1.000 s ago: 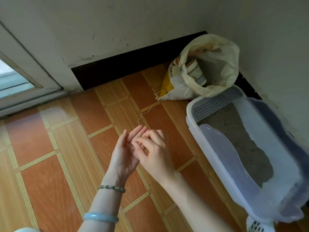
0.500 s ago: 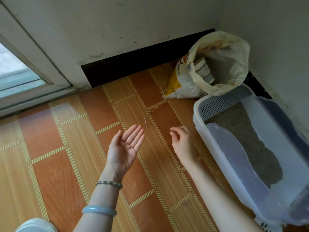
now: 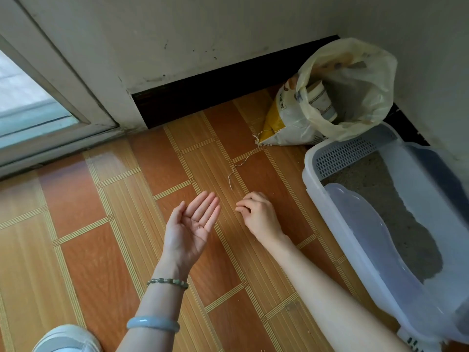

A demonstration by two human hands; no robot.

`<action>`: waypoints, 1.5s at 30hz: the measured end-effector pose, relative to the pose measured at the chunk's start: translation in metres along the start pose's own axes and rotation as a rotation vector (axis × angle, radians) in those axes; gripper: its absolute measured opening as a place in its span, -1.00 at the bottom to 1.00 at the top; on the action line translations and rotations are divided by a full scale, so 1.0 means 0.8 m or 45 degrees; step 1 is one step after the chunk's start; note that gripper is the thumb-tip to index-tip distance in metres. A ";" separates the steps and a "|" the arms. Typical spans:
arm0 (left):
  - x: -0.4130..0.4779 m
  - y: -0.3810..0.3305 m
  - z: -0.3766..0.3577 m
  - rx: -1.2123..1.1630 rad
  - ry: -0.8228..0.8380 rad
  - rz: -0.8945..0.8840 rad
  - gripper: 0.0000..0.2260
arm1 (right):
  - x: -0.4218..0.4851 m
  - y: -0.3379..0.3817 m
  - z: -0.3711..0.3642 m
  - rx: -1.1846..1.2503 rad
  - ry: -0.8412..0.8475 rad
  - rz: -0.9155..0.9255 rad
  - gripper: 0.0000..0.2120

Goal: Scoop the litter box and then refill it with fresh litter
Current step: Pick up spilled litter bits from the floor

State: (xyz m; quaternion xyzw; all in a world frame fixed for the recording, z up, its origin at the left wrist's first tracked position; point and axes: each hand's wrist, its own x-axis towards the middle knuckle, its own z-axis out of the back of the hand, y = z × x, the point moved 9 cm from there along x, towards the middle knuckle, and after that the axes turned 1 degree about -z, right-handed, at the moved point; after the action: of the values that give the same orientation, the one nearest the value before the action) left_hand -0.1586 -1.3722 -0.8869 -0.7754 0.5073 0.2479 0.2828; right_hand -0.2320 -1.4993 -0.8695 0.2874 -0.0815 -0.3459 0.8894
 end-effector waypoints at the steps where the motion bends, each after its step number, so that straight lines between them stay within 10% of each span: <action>1: 0.000 0.000 0.001 0.000 0.000 0.004 -0.55 | 0.000 0.000 0.001 0.000 -0.023 0.000 -0.89; 18: 0.000 0.003 0.008 0.029 -0.022 0.016 -0.54 | -0.001 0.009 0.001 -0.255 -0.090 0.194 -0.92; 30: -0.001 0.016 0.000 0.088 -0.004 0.062 -0.51 | -0.032 0.137 0.030 0.132 -0.047 0.367 -0.80; 45: -0.001 -0.009 0.025 0.027 -0.052 -0.020 -0.59 | -0.038 0.023 -0.019 -0.071 -0.036 -0.054 -0.84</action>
State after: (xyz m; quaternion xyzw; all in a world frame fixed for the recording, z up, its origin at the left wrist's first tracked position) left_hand -0.1543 -1.3557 -0.8993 -0.7711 0.4978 0.2562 0.3033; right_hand -0.2386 -1.4615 -0.8696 0.2593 -0.0783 -0.3709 0.8883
